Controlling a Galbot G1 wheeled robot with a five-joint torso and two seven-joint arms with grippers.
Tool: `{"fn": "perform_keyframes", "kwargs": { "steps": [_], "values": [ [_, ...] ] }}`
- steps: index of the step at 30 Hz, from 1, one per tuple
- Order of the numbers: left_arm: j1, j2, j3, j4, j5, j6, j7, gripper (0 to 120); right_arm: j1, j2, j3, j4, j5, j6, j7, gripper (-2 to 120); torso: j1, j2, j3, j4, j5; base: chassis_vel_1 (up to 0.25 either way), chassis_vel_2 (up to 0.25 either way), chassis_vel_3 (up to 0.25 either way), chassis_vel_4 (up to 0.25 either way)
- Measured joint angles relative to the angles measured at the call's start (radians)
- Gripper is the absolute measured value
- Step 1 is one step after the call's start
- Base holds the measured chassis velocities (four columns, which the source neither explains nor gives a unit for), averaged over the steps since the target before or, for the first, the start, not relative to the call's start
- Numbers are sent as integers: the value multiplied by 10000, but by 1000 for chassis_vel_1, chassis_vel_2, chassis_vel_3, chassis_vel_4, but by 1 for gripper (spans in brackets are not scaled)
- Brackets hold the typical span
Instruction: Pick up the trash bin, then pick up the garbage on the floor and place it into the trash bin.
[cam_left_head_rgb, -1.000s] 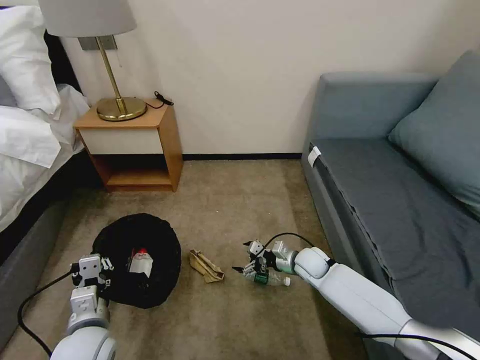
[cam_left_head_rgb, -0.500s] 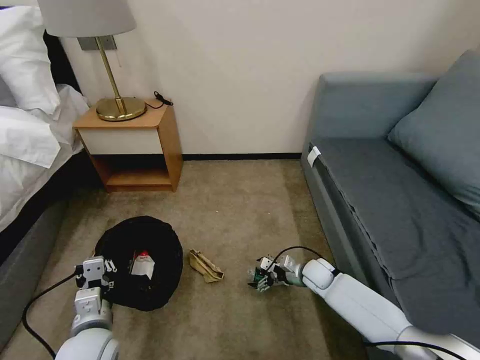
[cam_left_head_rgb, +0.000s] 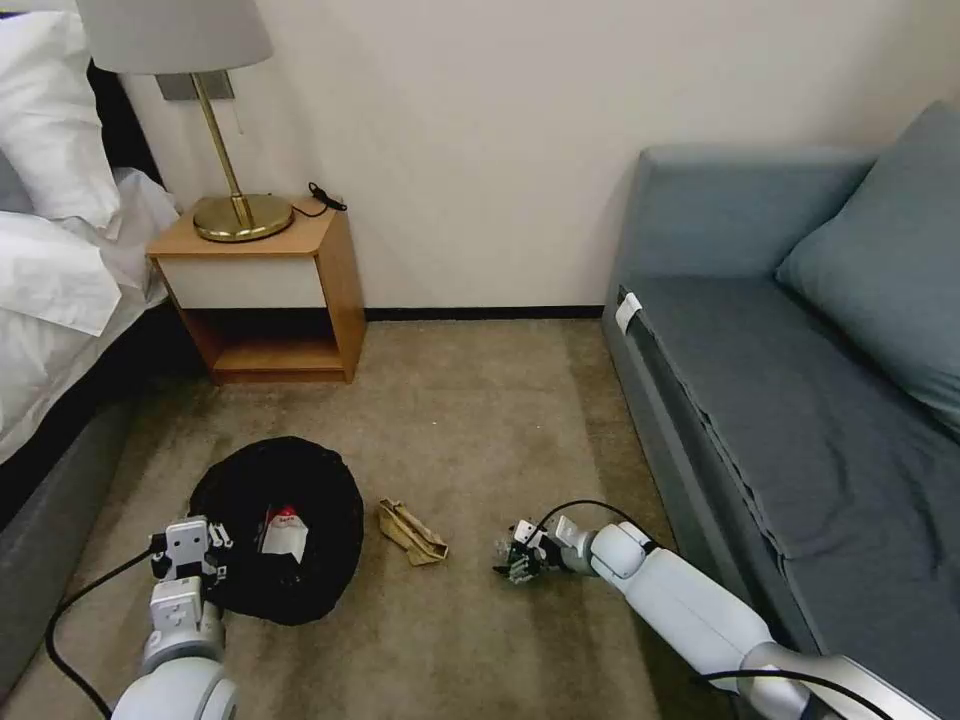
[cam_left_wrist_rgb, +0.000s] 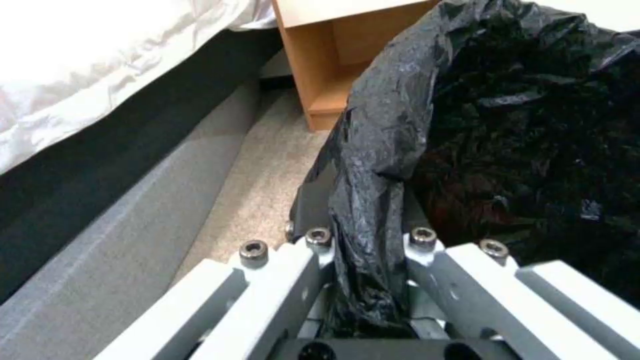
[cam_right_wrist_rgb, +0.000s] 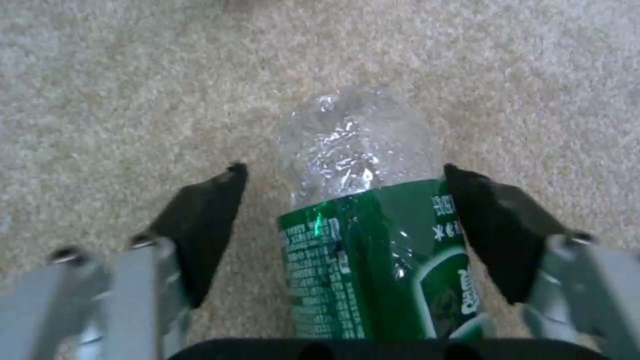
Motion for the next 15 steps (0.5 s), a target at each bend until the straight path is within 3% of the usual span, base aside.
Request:
{"fn": "perform_keyframes", "kwargs": {
  "steps": [7, 11, 15],
  "values": [
    [-84, 41, 31, 3, -1, 16, 1, 4, -17, 110, 60, -132, -104, 100, -13, 53, 0, 0, 0, 0, 0, 0, 0, 0, 0],
    [-74, 115, -9, -80, -12, 47, 2, 4, -95, 217, 151, -101, -125, 131, -13, 33, 0, 0, 0, -1, 1, 0, 0, 0, 0],
    [-35, 116, -12, -118, -13, 53, 3, 4, -93, 253, 218, 0, -115, 129, -12, 26, 0, 0, 0, 0, 1, 0, 0, 0, 0]
  ]
}}
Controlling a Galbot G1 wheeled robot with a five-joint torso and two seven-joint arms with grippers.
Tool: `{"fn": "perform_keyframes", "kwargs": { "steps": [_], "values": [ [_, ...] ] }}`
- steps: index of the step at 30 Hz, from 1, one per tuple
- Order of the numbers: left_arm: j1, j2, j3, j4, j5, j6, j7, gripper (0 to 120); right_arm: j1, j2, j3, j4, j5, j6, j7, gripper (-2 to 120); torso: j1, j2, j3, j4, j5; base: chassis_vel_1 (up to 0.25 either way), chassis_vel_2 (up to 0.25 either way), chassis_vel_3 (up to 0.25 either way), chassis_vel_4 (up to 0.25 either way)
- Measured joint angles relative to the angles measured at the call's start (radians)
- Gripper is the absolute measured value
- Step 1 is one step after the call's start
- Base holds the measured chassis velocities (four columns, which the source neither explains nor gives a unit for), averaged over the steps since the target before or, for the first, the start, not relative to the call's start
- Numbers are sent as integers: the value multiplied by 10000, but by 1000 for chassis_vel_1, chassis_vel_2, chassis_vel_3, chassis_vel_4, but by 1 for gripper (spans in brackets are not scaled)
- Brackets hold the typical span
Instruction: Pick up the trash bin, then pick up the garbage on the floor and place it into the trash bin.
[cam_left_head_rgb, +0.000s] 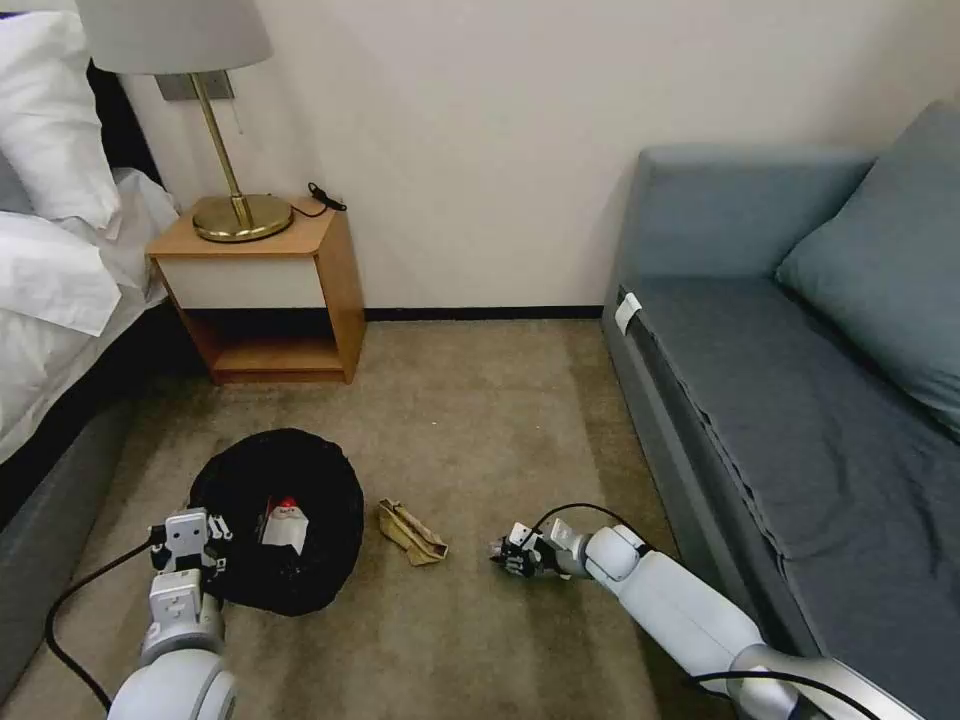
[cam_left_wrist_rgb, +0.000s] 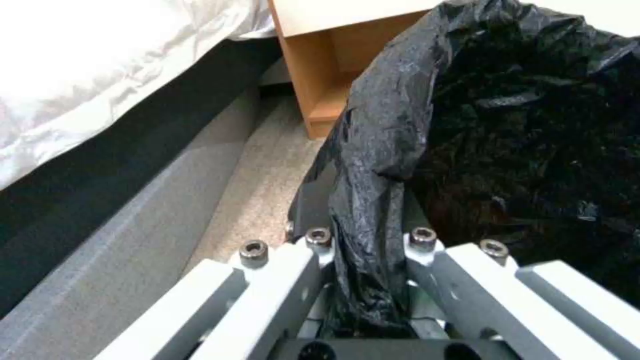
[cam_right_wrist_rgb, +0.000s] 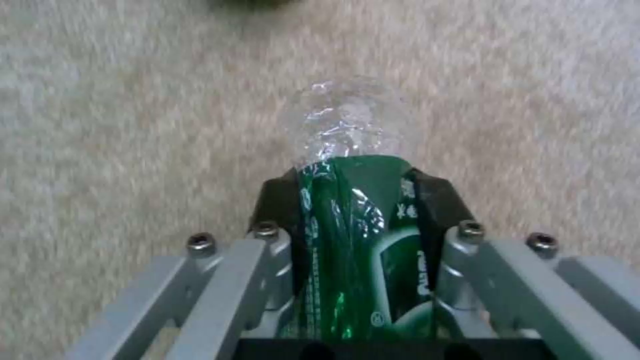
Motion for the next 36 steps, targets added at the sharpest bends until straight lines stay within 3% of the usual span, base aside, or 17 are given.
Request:
{"fn": "perform_keyframes", "kwargs": {
  "steps": [4, 11, 15, 17, 20, 24, 28, 36],
  "values": [
    [35, -24, -2, -38, 6, 0, 0, 4, 49, 33, 200, 468, 254, -114, 30, 19, 0, -1, 0, -1, 0, 0, 0, 0, 0],
    [132, -122, 10, -49, 77, -13, -8, 4, 289, 179, 765, 1962, 1680, -407, 127, 19, 0, 0, 0, 0, 0, 0, 0, 0, 0],
    [179, -192, 55, -49, 157, -45, -13, 4, 462, 307, 893, 3068, 3030, -698, 200, 19, 0, 0, 0, 0, -1, 0, 0, 0, 0],
    [193, -260, 86, -76, 187, -61, -12, 4, 571, 466, 967, 3915, 4326, -765, -487, 19, 0, 0, 0, 1, -3, 0, 0, 0, 0],
    [173, -332, 117, -92, 205, -67, -13, 4, 634, 673, 935, 4618, 5205, -932, -816, 19, 0, 0, 0, 0, -2, 0, 0, 0, 0],
    [152, -399, 200, -121, 251, -69, -12, 4, 680, 1100, 529, 5298, 6438, -1217, -696, 19, 0, 0, 0, 0, -3, 0, 0, 0, 0],
    [162, -414, 240, -198, 264, -77, -2, 4, 760, 1602, -1, 5438, 7259, -1348, -456, 19, 0, 0, 0, 0, -3, 0, 0, 0, 0],
    [276, -445, 204, -357, 235, -178, 7, 4, 885, 2866, -554, 4340, 7308, -1272, -100, 19, 0, 0, 0, 2, -3, 0, 0, 0, 0]
  ]
}}
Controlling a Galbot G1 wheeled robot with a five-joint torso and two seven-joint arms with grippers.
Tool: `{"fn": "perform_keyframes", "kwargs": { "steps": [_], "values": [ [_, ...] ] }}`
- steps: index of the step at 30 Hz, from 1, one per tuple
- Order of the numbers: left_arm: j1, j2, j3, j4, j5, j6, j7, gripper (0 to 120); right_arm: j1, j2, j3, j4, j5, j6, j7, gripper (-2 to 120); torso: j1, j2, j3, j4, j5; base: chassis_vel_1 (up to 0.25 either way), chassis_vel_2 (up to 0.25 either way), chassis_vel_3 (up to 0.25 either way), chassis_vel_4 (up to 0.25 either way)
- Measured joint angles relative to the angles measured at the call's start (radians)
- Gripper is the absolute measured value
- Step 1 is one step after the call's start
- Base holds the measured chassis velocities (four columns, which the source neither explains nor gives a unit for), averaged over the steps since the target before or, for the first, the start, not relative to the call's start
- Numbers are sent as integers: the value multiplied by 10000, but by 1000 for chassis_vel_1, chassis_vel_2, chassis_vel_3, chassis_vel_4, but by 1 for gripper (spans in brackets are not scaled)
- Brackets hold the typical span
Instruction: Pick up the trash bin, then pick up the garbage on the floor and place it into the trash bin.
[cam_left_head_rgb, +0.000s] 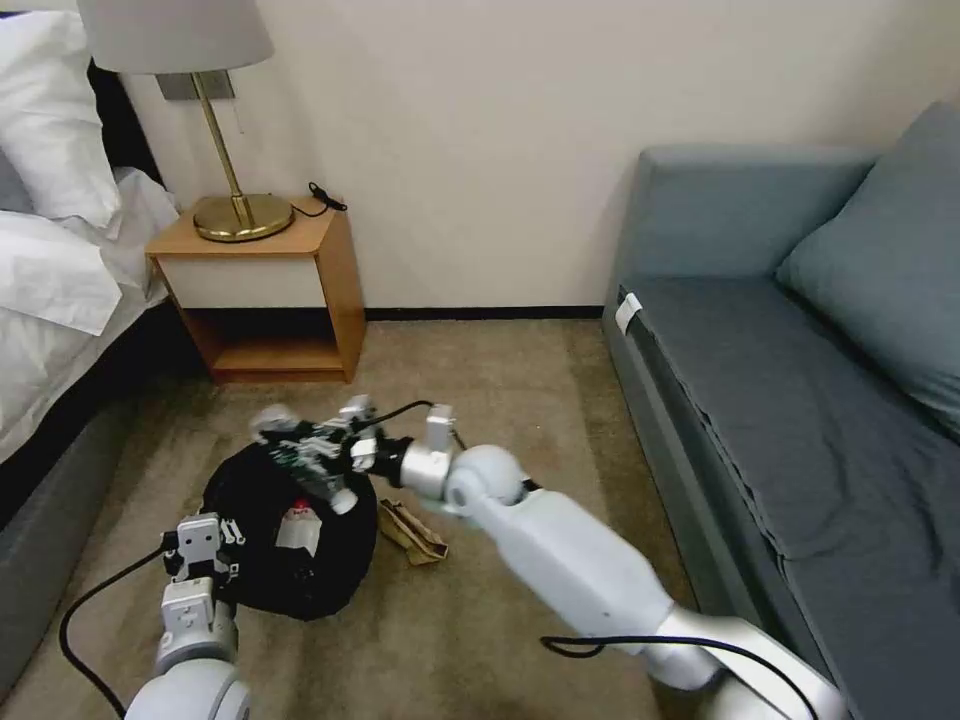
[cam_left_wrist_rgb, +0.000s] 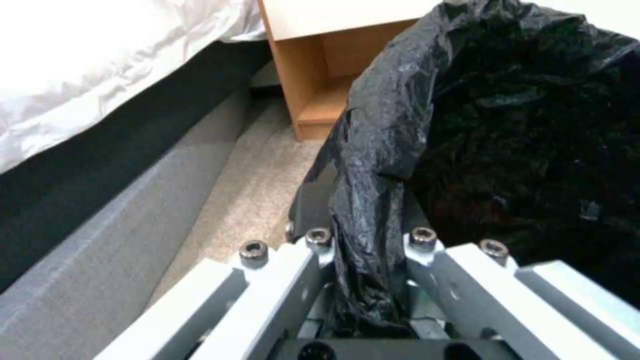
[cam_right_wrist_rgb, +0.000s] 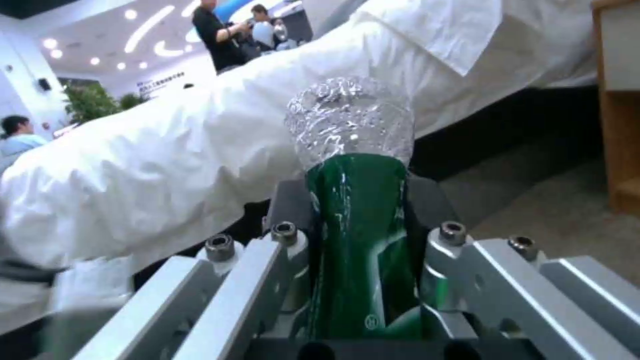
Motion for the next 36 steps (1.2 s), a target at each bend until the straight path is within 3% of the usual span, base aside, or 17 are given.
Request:
{"fn": "perform_keyframes", "kwargs": {
  "steps": [8, 12, 20, 23, 29, 36],
  "values": [
    [36, -23, -25, -73, -211, -33, -4, 4, -409, 260, -185, -861, -860, 347, 380, 23, 0, 0, 0, -1, 1, 0, 0, 0, 0],
    [-62, -47, 12, -67, -227, -26, -6, 4, -674, 7, -245, -977, -1431, 537, 475, 42, 0, 0, 0, -4, 1, 0, 0, 0, 0],
    [-166, -25, -20, 78, -228, -8, -12, 4, -773, -400, -369, -794, -1892, 686, 674, 66, 0, 0, 0, -3, 3, 0, 0, 0, 0],
    [-188, 47, -144, 183, -266, -8, -19, 4, -667, -621, -435, -658, -2003, 747, 750, 83, 0, 0, 0, -3, 3, 0, 0, 0, 0],
    [-194, 144, -340, 258, -372, -9, -34, 4, -489, -817, -472, -517, -2128, 765, 895, 99, 0, 0, 0, -1, 3, 0, 0, 0, 0],
    [-177, 382, -674, 340, -533, -12, -52, 4, -267, -1193, -200, -1001, -3044, 257, 1469, 100, 0, 0, 0, -2, 3, 0, 0, 0, 0]
  ]
}}
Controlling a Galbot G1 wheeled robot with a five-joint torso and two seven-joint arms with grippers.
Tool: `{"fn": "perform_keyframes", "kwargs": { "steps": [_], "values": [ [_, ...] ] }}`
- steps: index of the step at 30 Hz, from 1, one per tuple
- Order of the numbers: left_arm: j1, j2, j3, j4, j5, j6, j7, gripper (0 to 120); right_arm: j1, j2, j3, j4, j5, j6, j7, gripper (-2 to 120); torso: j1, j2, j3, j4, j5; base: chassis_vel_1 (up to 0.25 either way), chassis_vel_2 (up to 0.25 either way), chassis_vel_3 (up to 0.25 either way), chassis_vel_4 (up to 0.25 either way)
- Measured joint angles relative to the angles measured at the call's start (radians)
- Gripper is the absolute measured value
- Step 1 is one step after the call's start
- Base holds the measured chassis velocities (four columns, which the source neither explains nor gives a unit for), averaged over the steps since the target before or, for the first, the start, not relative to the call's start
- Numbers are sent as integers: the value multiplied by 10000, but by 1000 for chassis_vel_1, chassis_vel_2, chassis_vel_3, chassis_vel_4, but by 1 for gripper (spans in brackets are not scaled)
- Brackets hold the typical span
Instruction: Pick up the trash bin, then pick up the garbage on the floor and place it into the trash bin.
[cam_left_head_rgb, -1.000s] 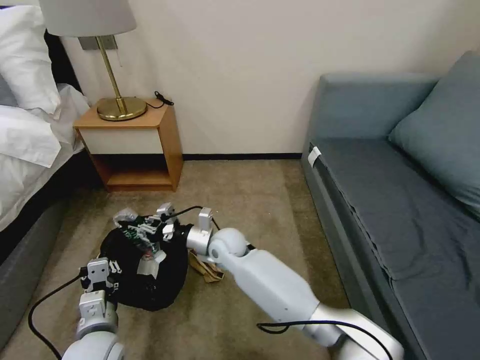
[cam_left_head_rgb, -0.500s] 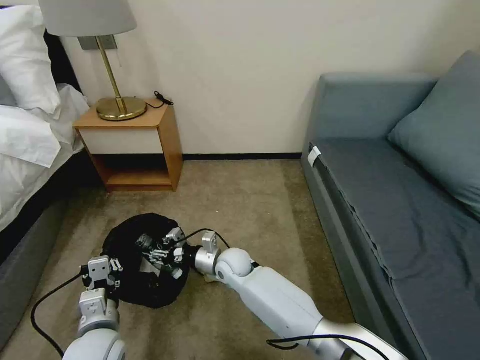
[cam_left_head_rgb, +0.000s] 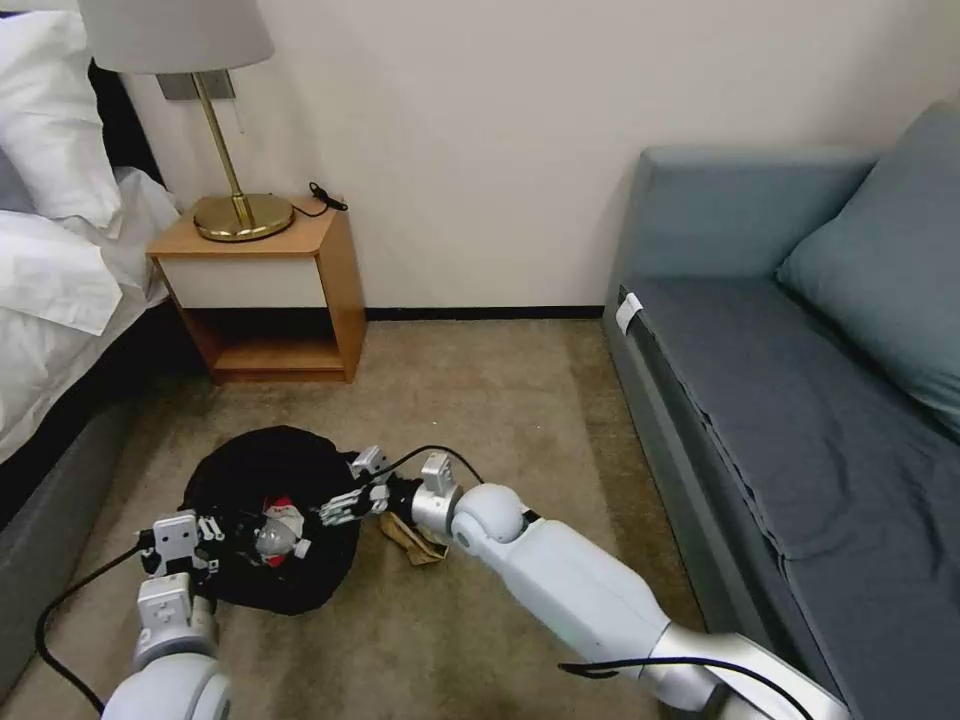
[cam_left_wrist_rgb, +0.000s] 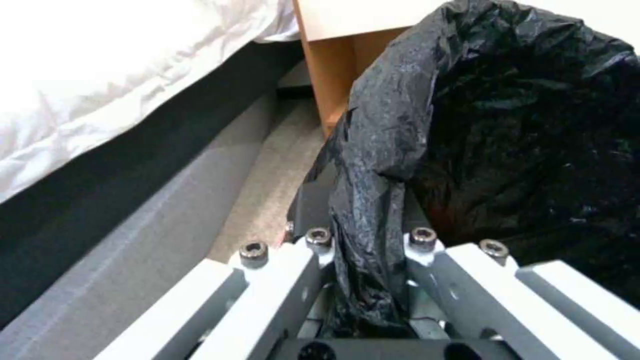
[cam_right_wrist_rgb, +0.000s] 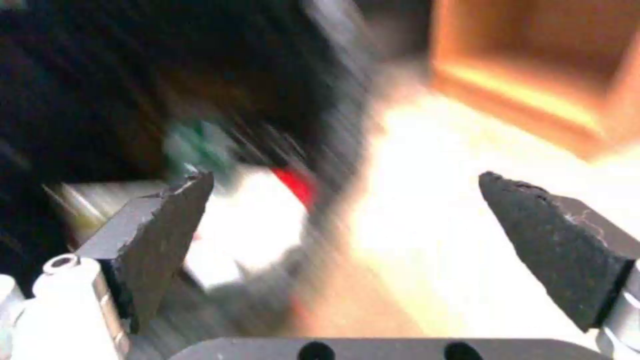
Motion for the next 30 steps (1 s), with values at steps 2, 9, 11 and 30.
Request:
{"fn": "perform_keyframes", "kwargs": {
  "steps": [2, 9, 11, 30],
  "values": [
    [31, 55, -72, 123, -6, -29, -3, 4, 29, -76, 125, -567, -546, -149, 212, 100, 0, 0, 0, -1, 0, 0, 0, 0, 0],
    [109, 204, -143, 260, -379, 9, -110, 4, -4, 61, 429, -1894, -1680, -351, 920, 100, 0, 0, 0, 0, 0, 0, 0, 0, 0],
    [104, 223, -157, 268, -417, 27, -111, 4, -11, 133, 492, -2117, -1979, -413, 1049, 100, 0, 0, 0, 0, -1, 0, 0, 0, 0],
    [95, 353, -319, 257, -406, 157, -130, 4, -267, 800, 621, -4028, -3490, -637, 734, 100, 0, 0, 0, 0, -1, 0, 0, 0, 0]
  ]
}}
